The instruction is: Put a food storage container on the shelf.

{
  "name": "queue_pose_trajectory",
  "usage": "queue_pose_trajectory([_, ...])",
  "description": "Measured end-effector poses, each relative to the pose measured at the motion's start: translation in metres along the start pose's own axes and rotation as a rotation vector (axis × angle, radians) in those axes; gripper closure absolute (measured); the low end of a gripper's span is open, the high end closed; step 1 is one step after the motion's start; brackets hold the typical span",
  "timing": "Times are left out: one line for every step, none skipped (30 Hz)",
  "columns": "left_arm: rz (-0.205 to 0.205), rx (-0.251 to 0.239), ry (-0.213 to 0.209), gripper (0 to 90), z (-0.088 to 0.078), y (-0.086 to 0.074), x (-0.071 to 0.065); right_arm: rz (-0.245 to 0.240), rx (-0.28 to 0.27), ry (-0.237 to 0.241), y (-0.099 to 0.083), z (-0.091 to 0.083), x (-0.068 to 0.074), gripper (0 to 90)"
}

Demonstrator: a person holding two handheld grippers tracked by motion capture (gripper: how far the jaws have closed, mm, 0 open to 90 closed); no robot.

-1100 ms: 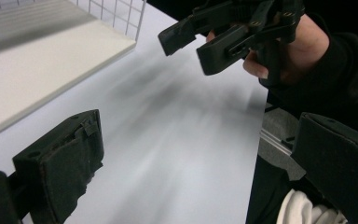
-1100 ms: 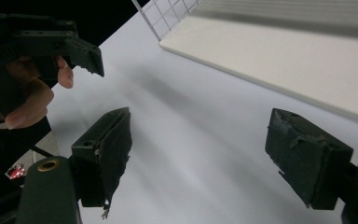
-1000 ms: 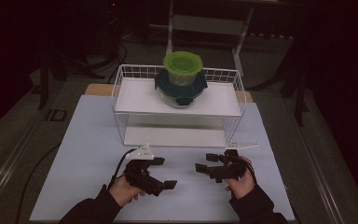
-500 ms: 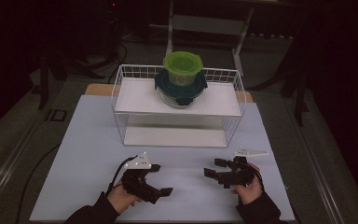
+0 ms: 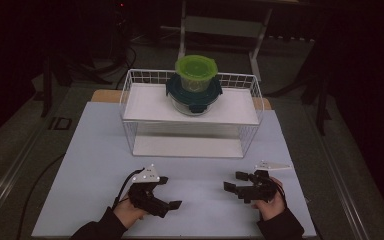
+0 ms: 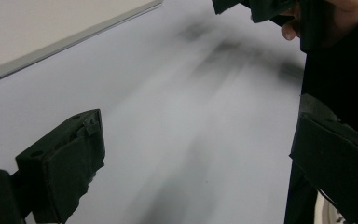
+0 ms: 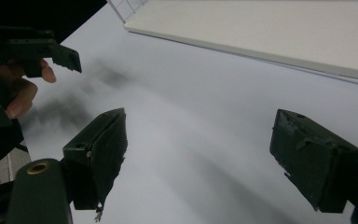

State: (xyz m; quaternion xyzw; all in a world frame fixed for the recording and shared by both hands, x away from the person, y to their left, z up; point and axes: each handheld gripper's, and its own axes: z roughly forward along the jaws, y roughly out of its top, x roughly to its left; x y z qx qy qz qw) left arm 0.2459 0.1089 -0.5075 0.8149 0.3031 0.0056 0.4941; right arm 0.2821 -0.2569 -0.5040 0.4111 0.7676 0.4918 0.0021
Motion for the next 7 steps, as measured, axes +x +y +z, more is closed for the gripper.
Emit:
queue_pose_trajectory([-0.005,0.001,-0.002,2.5,0.0002,-0.0004,0.0006,-0.001,0.001,0.002,-0.0002,0.0002,-0.0003,18.3])
queue_pose_trajectory([-0.007,0.0,-0.002,2.5,0.0006,-0.0011,0.0009,-0.002,0.0,0.002,-0.0004,0.0004,-0.0005,18.3])
queue_pose_trajectory([-0.007,0.006,-0.006,2.5,0.001,-0.0014,0.0011,-0.004,0.002,-0.001,-0.0004,0.0008,-0.0006,18.4])
queue_pose_trajectory([-0.004,0.011,-0.007,2.5,0.0015,-0.0016,0.001,-0.005,0.005,0.0,-0.0005,0.0012,-0.0007,18.3])
queue_pose_trajectory([-0.001,0.012,-0.008,2.5,0.0021,-0.0019,0.0007,-0.006,0.005,0.0,-0.0007,0.0015,-0.0008,18.4])
queue_pose_trajectory([-0.001,0.012,-0.008,2.5,0.0021,-0.0019,0.0007,-0.006,0.005,0.0,-0.0007,0.0015,-0.0008,18.4])
queue_pose_trajectory([0.006,0.016,-0.01,2.5,0.0032,-0.0022,-0.0001,-0.006,0.006,0.001,-0.0008,0.0019,-0.0009,18.4])
